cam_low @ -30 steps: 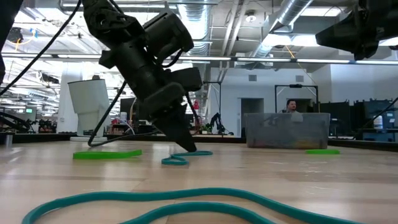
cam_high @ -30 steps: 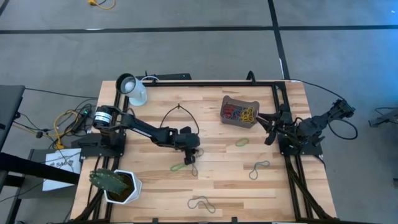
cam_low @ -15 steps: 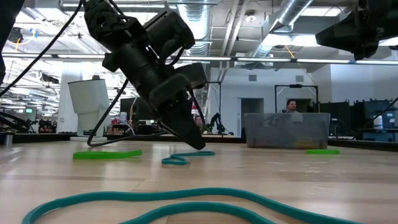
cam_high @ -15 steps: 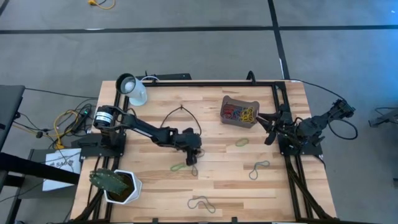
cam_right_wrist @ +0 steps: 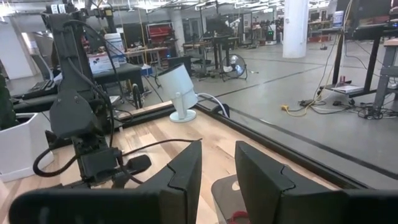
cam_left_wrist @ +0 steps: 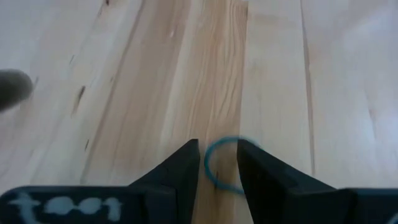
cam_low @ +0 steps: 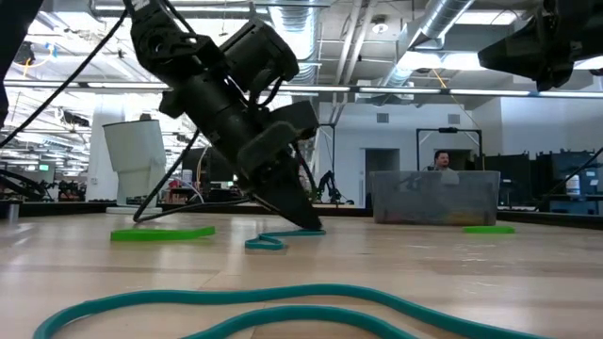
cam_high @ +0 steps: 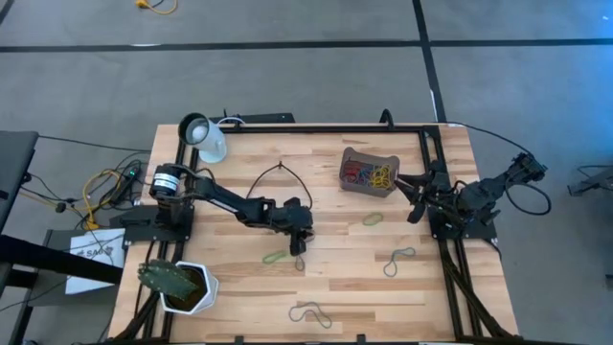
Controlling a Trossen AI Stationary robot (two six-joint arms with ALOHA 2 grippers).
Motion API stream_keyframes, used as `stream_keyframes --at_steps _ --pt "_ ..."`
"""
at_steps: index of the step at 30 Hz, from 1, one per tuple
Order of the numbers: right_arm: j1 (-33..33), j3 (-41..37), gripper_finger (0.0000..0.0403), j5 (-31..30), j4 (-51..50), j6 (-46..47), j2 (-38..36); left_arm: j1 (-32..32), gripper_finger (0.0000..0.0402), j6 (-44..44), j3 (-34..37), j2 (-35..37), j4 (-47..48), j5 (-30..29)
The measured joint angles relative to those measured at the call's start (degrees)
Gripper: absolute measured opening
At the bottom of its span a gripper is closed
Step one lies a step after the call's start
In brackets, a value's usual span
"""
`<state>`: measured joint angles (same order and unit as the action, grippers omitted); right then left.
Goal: Pick and place rubber bands into bin
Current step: Put the blue rubber band into the black container
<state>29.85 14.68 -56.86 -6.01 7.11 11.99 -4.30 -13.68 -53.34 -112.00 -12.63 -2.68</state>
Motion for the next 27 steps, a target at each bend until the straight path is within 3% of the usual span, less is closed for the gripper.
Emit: stream_keyframes --at_steps 7,13,18,23,27 --pt "0.02 0.0 0.0092 0.0 -0.01 0.0 -0.02 -1.51 0.0088 4.67 -0.13 -2.7 -1.85 -7.44" --pt "0.02 0.0 0.0092 0.0 -0.01 -0.02 -0.02 -1.55 0.0014 9.98 -0.15 -2.39 -0.7 -7.62" --pt "0.02 0.0 0.0092 0.0 -0.01 0.0 0.0 -0.89 0.0002 11.97 -1.34 0.77 2.49 -10.14" --pt "0.01 0.0 0.0092 0.0 0.28 -0.02 -0.01 1.54 0.0001 22.19 -7.44 5.53 2.34 -15.27" --pt "0.0 0.02 0.0092 0.01 0.92 -0.07 -0.02 5.43 0.0 28.74 -15.19 5.83 2.97 -13.08"
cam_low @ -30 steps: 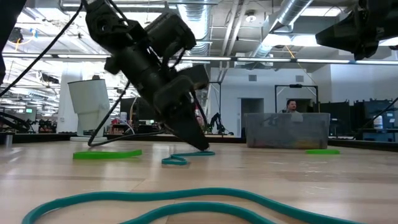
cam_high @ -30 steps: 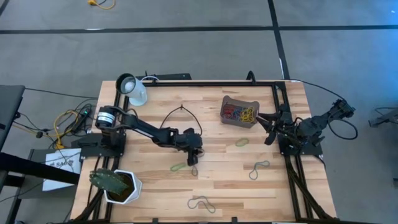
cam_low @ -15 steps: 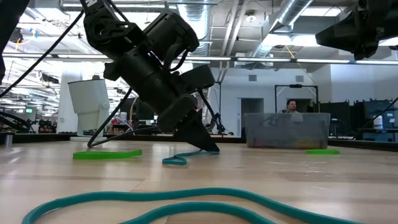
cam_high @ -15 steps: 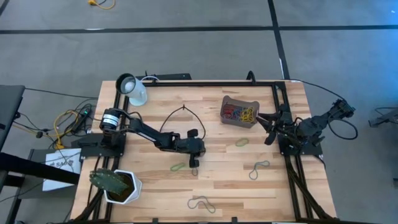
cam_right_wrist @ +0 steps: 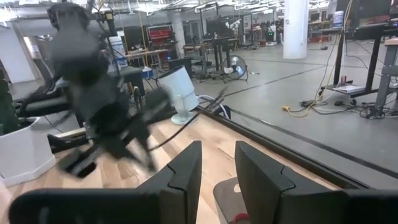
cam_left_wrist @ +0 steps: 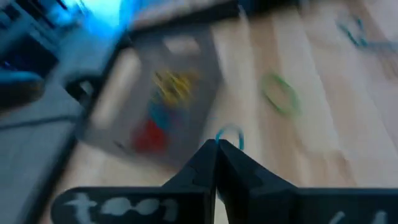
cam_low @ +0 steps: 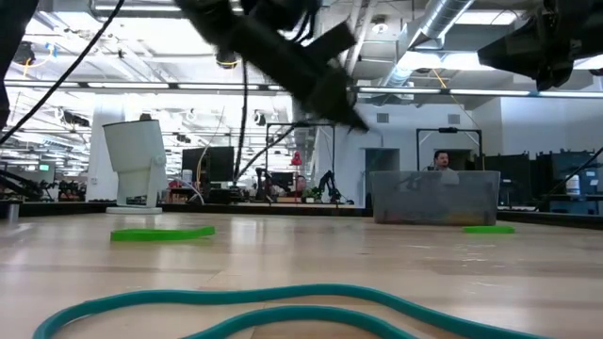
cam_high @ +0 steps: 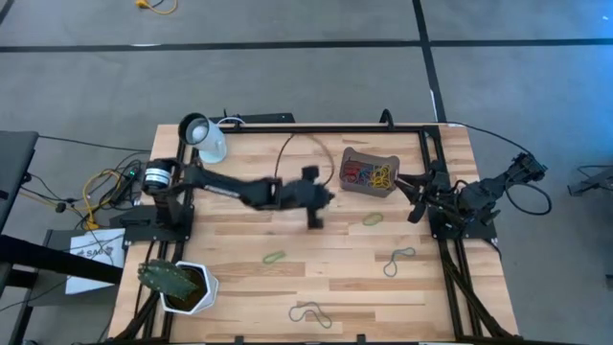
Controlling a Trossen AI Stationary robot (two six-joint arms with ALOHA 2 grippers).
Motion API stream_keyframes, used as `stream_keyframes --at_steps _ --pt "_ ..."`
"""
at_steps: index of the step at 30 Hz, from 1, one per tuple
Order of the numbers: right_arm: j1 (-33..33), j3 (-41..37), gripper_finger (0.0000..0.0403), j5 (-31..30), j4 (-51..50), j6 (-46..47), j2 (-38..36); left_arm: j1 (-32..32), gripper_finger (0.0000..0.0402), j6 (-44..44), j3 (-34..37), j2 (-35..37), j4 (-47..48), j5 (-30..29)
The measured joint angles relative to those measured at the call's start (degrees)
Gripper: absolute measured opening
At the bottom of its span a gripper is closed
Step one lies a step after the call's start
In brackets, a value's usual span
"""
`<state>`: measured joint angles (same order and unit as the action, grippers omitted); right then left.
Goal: Pick and place rubber bands into bin
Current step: Put the blue rubber band into the black container
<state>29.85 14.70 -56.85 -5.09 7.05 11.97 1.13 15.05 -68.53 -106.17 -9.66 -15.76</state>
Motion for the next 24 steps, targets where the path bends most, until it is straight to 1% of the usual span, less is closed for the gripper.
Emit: stream_keyframes --at_steps 4,8,12,13,15,17,18,20,24 --pt "0.0 0.0 0.0092 -0.03 0.74 -0.37 0.0 4.66 0.0 5.41 -9.93 -0.55 -1.74 5.39" --pt "0.0 0.0 0.0092 -0.06 1.5 -2.54 0.02 8.77 0.0 5.46 -18.24 -3.34 -0.89 13.38" --pt "0.0 0.0 0.0092 -0.09 1.59 -3.08 0.0 11.78 0.0 3.39 -24.4 -7.48 -0.67 20.27" --pt "0.0 0.0 0.0092 -0.15 1.74 -3.09 0.0 12.19 0.0 2.66 -25.3 -9.03 -0.92 20.95" --pt "0.0 0.0 0.0092 -0.18 1.72 -3.16 0.0 12.7 0.0 2.31 -26.51 -13.15 -1.26 20.53" --pt "0.0 0.0 0.0092 -0.21 1.74 -3.17 -0.02 13.06 0.0 2.91 -27.79 -17.26 -1.38 18.24" --pt "0.0 0.0 0.0092 -0.21 1.72 -3.17 -0.02 13.2 0.0 2.98 -28.75 -19.27 -2.95 16.72" --pt "0.0 0.0 0.0092 -0.22 1.72 -3.17 -0.02 13.61 0.0 2.23 -30.46 -22.11 -4.11 15.4" --pt "0.0 0.0 0.0092 -0.23 1.69 -3.17 -0.02 14.43 0.0 -2.78 -33.96 -28.08 -4.6 17.61"
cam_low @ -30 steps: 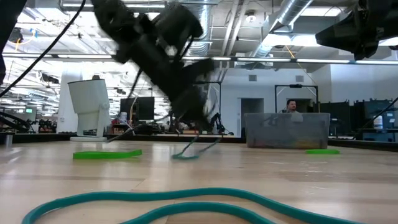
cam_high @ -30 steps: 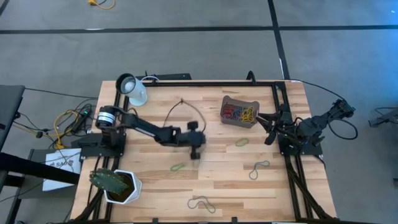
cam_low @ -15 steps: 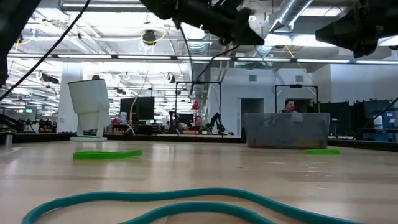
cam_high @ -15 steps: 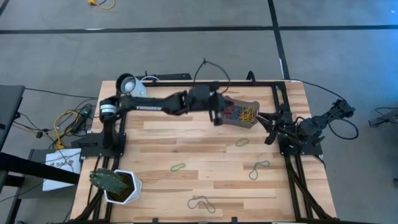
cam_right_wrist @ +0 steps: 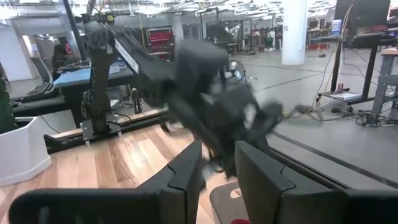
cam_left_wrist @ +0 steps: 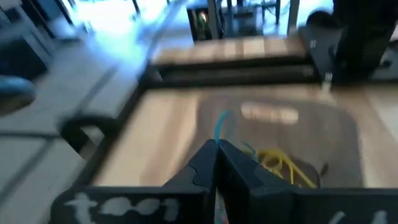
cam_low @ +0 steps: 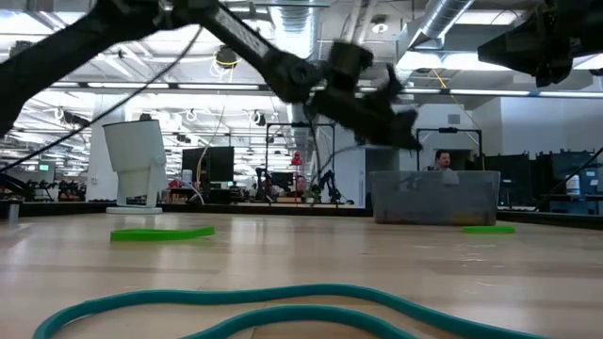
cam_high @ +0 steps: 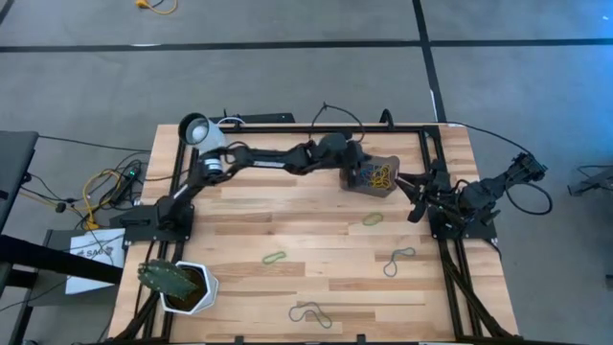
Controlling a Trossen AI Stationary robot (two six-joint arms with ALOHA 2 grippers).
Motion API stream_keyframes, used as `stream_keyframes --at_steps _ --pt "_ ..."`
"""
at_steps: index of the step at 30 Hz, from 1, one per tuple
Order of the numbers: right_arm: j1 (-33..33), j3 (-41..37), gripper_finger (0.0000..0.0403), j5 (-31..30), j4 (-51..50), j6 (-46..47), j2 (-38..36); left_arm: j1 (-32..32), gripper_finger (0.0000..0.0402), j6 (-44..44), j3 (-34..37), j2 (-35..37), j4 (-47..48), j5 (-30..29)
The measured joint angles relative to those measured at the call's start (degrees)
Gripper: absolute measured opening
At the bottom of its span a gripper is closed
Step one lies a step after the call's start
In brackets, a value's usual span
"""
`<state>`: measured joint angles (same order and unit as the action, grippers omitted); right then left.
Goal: Pick and place rubber bands into bin
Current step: Put the blue rubber band into the black container
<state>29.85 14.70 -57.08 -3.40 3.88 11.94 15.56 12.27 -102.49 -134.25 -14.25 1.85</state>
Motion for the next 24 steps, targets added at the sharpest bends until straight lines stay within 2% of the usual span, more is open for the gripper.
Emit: stream_keyframes --at_steps 4,11,24 --pt "0.0 0.0 0.0092 0.0 -0.13 0.03 0.02 -0.07 0.0 -3.07 -2.53 -3.74 0.27 0.87" --pt "0.0 0.0 0.0092 0.11 -0.96 0.17 0.02 -0.09 0.0 -4.87 -2.68 -4.79 3.97 0.82" --pt "0.0 0.0 0.0092 0.17 -1.03 0.66 0.02 -0.11 0.0005 -5.61 -2.72 -4.7 5.32 0.82"
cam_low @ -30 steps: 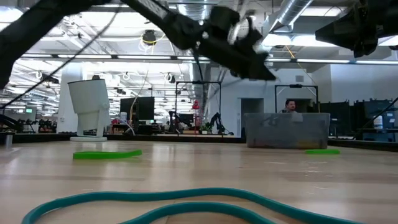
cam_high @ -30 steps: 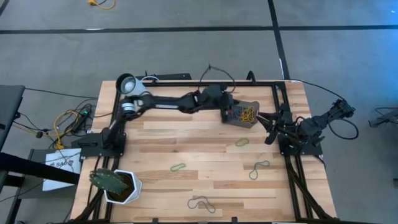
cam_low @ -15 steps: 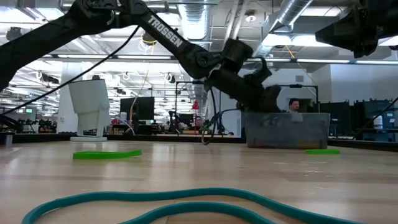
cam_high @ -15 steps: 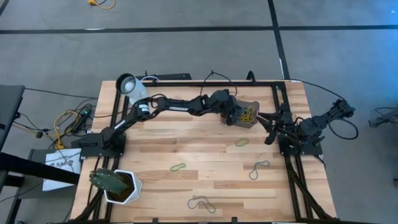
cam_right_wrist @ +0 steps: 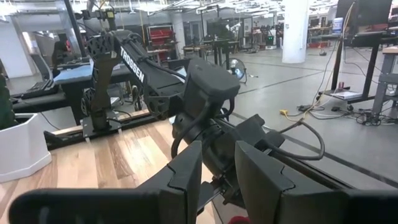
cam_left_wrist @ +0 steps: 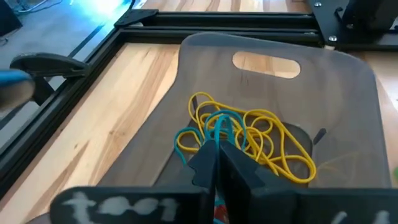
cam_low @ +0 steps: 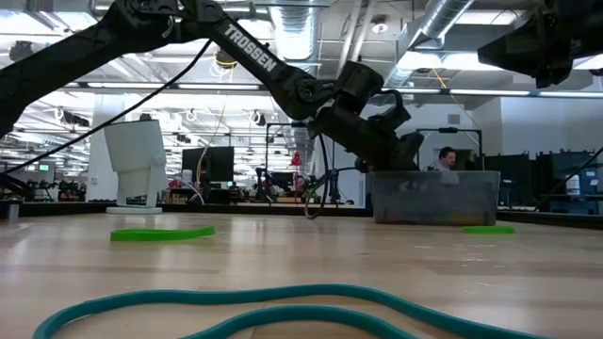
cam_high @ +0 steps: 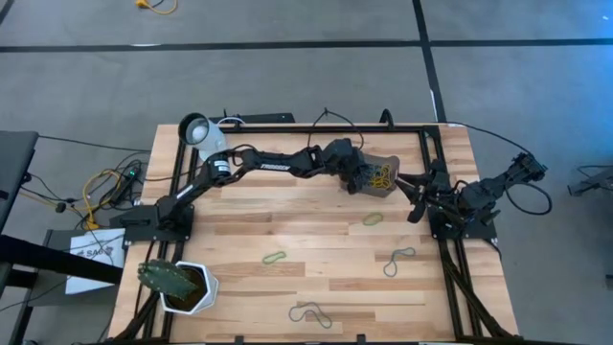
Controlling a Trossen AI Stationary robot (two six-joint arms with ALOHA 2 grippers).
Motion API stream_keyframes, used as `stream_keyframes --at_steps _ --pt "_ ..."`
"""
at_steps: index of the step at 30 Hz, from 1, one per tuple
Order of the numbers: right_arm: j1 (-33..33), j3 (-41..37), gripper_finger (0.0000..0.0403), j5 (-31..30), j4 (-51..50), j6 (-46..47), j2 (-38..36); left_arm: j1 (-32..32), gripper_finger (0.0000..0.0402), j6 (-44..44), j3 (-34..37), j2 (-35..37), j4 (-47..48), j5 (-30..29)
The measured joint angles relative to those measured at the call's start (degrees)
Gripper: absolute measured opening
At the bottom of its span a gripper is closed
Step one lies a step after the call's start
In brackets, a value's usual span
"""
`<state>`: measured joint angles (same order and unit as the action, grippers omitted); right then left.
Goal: Pick and place rubber bands into bin
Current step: Put the blue rubber band into the black container
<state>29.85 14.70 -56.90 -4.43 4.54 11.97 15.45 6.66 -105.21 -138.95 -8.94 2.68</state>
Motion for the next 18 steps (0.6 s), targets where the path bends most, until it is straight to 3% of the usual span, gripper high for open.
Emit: stream_keyframes --at_steps 11,18 --pt "0.0 0.0 0.0092 0.0 0.0 0.0 0.0 -0.01 0.0064 -0.44 0.0 0.01 1.95 0.0" --pt "0.0 0.0 0.0092 0.0 0.04 -0.39 0.0 0.04 0.0078 -0.45 0.02 2.86 2.91 2.13"
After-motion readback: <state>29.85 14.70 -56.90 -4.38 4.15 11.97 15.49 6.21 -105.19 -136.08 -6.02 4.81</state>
